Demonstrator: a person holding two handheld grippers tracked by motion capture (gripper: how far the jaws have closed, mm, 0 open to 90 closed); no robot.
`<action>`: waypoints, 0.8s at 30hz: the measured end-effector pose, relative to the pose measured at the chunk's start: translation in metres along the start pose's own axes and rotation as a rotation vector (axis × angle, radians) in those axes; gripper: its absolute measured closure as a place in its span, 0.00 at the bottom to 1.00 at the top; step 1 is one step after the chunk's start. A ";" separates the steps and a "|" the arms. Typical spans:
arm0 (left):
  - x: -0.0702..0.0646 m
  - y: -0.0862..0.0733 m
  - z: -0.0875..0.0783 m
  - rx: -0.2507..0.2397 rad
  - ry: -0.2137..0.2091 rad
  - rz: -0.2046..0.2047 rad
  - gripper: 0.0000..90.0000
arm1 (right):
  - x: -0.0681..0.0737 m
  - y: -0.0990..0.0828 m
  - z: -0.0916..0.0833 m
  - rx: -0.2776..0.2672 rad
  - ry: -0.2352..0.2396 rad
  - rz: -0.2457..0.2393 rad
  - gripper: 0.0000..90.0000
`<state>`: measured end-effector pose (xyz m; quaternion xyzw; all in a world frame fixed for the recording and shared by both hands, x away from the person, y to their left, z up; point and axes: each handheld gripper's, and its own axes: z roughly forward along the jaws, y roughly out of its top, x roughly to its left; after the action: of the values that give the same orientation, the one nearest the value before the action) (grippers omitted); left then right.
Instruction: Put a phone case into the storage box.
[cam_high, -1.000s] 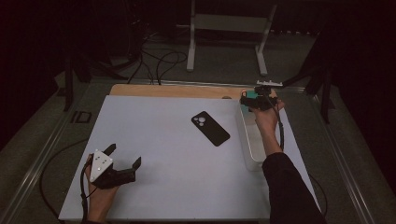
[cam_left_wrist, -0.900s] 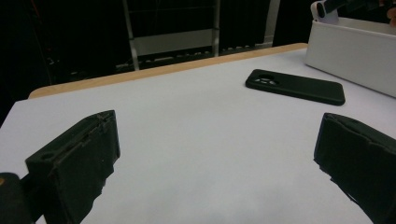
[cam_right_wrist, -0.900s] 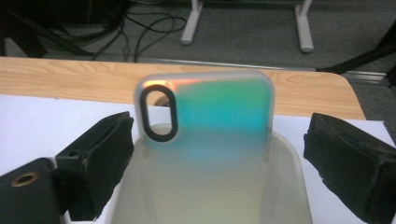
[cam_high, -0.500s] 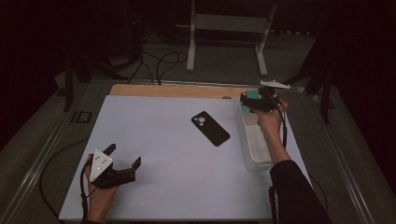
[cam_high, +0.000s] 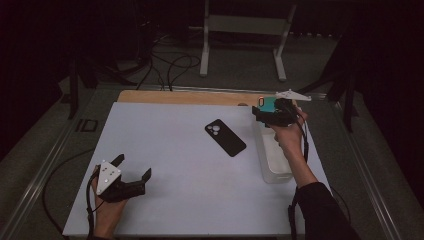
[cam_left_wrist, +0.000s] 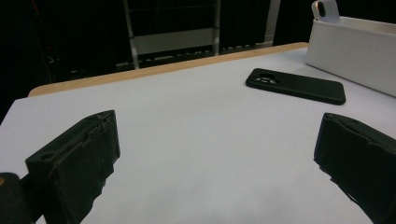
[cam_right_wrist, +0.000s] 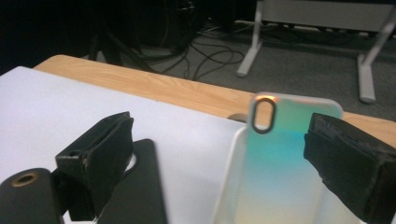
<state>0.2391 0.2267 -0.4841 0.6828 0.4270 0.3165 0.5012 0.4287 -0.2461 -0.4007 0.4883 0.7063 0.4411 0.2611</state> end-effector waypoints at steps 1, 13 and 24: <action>0.000 0.000 0.000 0.000 0.000 0.000 0.01 | 0.000 0.000 0.000 0.000 0.000 0.000 0.09; -0.001 0.000 0.000 0.000 -0.001 0.002 0.01 | 0.031 0.007 -0.016 -0.036 0.100 -0.064 0.09; -0.001 0.000 0.000 0.001 -0.007 0.003 0.01 | 0.049 0.004 -0.016 -0.036 0.161 -0.084 0.09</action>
<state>0.2389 0.2258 -0.4840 0.6849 0.4245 0.3146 0.5017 0.3985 -0.2060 -0.3863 0.4165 0.7368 0.4802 0.2304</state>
